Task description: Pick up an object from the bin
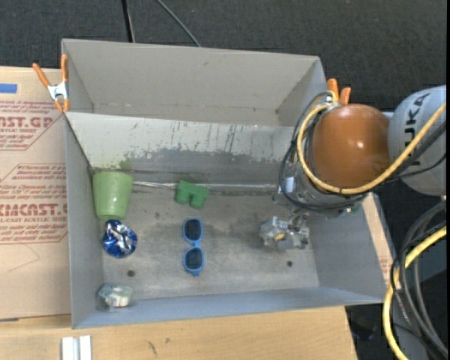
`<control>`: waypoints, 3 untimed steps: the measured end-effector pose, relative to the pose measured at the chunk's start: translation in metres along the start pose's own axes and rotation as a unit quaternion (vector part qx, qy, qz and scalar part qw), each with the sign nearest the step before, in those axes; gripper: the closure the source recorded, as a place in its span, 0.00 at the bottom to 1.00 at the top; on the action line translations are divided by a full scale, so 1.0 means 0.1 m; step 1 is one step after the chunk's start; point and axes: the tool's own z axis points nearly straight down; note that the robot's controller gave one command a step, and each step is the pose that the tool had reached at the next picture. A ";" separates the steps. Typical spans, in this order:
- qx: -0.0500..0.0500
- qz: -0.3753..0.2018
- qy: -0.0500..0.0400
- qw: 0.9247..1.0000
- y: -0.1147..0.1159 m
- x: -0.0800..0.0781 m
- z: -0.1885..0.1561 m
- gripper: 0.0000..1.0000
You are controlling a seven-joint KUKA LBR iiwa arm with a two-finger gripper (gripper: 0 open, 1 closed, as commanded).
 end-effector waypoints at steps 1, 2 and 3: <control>0.002 0.000 -0.001 1.000 -0.01 0.00 -0.02 0.00; 0.005 0.025 -0.001 1.000 -0.61 0.03 0.40 0.00; 0.005 0.024 -0.002 1.000 -0.60 0.02 0.38 1.00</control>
Offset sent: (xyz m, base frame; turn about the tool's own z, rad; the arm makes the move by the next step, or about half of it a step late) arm 0.0000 0.0000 0.0000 0.0000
